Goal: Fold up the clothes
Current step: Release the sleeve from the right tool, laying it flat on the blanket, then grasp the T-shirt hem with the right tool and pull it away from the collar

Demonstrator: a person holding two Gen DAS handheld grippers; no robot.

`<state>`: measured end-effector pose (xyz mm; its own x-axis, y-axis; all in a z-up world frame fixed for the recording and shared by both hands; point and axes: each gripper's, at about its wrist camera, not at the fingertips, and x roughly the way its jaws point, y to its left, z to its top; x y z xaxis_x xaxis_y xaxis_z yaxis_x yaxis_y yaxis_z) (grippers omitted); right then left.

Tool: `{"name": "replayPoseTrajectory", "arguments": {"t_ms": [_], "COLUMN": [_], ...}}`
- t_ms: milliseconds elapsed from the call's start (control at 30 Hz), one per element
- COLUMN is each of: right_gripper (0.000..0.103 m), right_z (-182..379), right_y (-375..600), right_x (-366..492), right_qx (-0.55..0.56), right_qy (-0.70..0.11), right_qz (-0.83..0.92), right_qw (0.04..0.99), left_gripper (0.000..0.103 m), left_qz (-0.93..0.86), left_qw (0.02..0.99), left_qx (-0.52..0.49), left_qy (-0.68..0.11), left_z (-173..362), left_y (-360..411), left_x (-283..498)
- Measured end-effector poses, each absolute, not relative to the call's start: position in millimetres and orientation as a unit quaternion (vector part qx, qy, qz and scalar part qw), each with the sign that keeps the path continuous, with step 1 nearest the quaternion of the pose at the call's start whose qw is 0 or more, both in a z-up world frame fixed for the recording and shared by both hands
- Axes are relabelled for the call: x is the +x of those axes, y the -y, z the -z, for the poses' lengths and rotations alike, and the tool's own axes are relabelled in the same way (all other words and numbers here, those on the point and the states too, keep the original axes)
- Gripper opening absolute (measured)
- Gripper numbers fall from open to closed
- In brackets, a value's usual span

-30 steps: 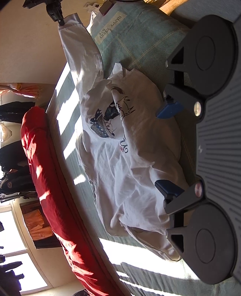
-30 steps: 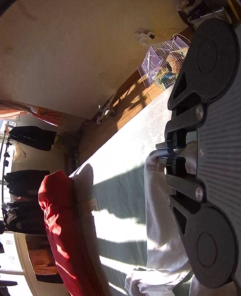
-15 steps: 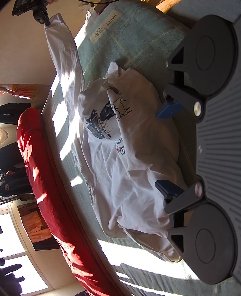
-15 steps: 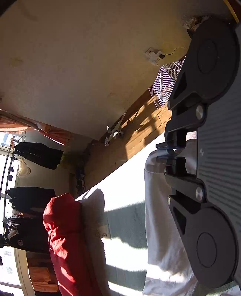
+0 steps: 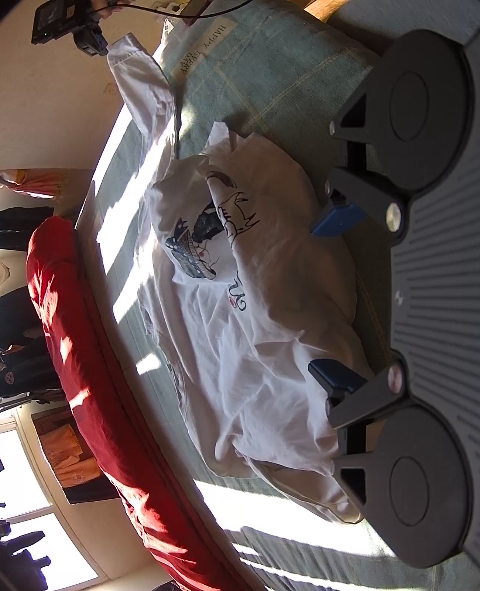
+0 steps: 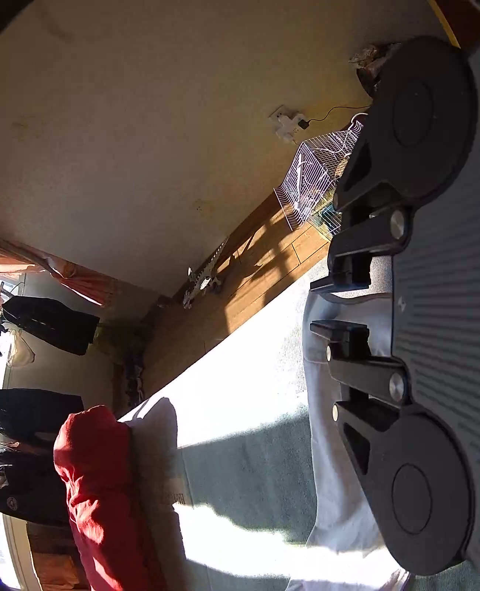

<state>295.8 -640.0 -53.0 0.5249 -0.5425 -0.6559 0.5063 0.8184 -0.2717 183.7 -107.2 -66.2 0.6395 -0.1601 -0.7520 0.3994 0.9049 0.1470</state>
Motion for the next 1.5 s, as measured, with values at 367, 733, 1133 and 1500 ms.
{"name": "replayPoseTrajectory", "arguments": {"t_ms": [367,733,1133,1500], "right_gripper": [0.032,0.04,0.055,0.009], "right_z": [47.2,111.2,165.6,134.4], "right_y": [580.3,460.8,440.5,429.0], "right_x": [285.6,281.9,294.7,258.7], "right_qx": [0.06,0.101,0.132,0.143], "right_qy": [-0.409,-0.484,-0.495,-0.492], "right_qz": [0.11,-0.136,-0.157,-0.177], "right_qw": [0.904,0.858,0.845,0.84], "left_gripper": [0.074,0.084,0.085,0.085], "left_qz": [0.178,0.216,0.234,0.216], "left_qw": [0.894,0.888,0.879,0.887], "left_qx": [0.157,0.193,0.166,0.161], "left_qy": [-0.38,-0.358,-0.381,-0.374], "left_z": [67.0,76.6,93.2,87.6], "left_y": [105.1,108.0,112.0,104.1], "left_x": [174.9,152.7,155.8,151.3]}}
